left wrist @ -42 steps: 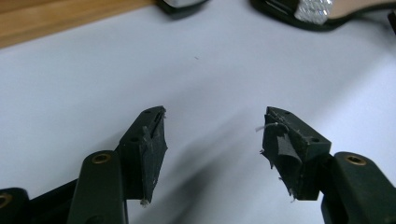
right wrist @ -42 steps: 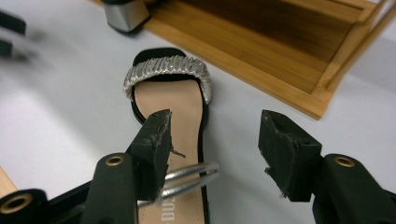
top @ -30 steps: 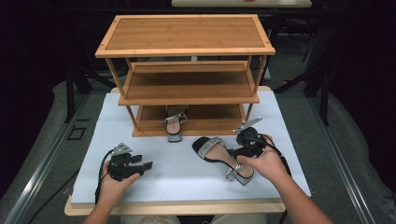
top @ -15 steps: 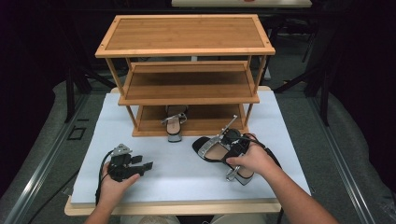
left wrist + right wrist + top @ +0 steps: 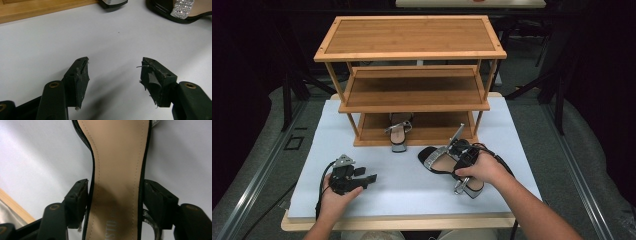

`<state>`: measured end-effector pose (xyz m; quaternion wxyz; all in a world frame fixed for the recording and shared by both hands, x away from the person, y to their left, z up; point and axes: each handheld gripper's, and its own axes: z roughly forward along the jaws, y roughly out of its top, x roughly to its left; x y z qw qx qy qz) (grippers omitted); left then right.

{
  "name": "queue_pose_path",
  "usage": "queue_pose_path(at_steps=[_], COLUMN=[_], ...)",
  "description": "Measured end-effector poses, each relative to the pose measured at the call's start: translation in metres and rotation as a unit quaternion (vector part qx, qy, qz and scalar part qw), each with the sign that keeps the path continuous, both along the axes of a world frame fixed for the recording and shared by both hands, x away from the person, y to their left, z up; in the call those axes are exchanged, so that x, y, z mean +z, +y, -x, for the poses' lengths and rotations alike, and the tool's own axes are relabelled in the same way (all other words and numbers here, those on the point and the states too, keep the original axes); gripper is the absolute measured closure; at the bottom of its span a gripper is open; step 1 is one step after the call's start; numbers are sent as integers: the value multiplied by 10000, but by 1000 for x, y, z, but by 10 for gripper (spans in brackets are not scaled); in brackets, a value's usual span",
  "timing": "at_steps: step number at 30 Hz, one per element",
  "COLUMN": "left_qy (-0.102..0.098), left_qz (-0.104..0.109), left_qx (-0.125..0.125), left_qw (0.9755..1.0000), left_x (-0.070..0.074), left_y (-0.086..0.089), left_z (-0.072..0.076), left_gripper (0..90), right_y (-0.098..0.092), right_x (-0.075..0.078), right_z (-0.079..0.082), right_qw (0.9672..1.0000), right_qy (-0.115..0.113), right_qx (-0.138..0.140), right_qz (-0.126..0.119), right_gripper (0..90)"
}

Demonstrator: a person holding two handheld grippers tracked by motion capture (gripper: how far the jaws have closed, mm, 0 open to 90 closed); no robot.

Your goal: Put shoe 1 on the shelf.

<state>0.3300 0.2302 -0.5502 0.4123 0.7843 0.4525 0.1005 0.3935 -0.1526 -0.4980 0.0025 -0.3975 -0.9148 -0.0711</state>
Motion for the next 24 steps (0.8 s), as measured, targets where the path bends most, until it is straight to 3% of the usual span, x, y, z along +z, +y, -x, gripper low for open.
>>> queue_pose_path(at_steps=[6,7,22,24], left_qy=[0,-5,-22,-7], left_qz=[1,-3,-7,-11], left_qx=[-1,-6,31,24], left_qw=[10000,10000,10000,10000], left_x=[0,0,1,1], left_y=[1,2,4,3], left_z=[0,0,0,0], left_gripper=[392,392,392,392], right_y=[5,7,1,-3], right_x=[-3,-3,-2,3], right_z=[-5,-7,-3,-3], right_qw=[9996,9988,9995,9999], right_qy=[171,329,137,33], right_qx=[-42,-33,-32,-62], right_qz=[209,355,292,131], right_gripper=[396,399,419,420])
